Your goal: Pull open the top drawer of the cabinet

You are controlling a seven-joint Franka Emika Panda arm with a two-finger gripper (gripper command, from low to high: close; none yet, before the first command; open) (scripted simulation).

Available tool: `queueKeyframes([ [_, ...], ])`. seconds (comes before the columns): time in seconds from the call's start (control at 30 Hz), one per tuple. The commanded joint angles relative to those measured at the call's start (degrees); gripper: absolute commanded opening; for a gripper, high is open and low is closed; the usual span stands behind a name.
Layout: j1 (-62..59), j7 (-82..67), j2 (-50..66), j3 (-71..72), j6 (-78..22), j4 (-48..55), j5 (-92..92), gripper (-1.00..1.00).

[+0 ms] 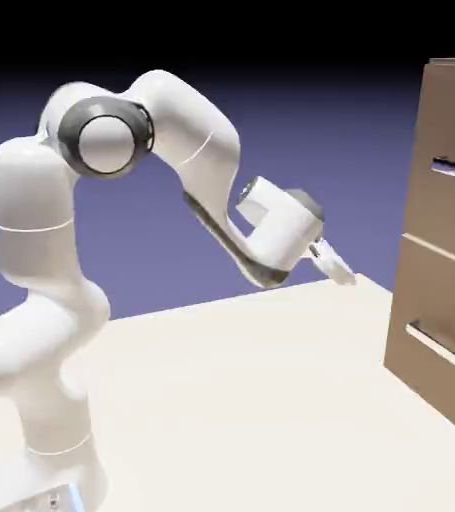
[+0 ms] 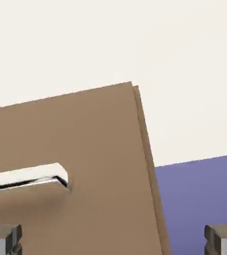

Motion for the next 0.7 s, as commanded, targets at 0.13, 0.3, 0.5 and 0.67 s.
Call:
queueKeyframes([
  [0.13,-6.6,-10.2,5.1,6.8,-0.6,4.4,-12.5,0.00],
  [0.3,-13.2,-20.4,10.1,13.7,-1.2,8.9,-24.9,0.00],
  [0.5,-21.1,-32.6,16.2,21.9,-1.9,14.2,-39.9,0.00],
  [0.67,-27.7,-42.8,21.2,28.7,-2.5,18.6,-52.3,0.00],
])
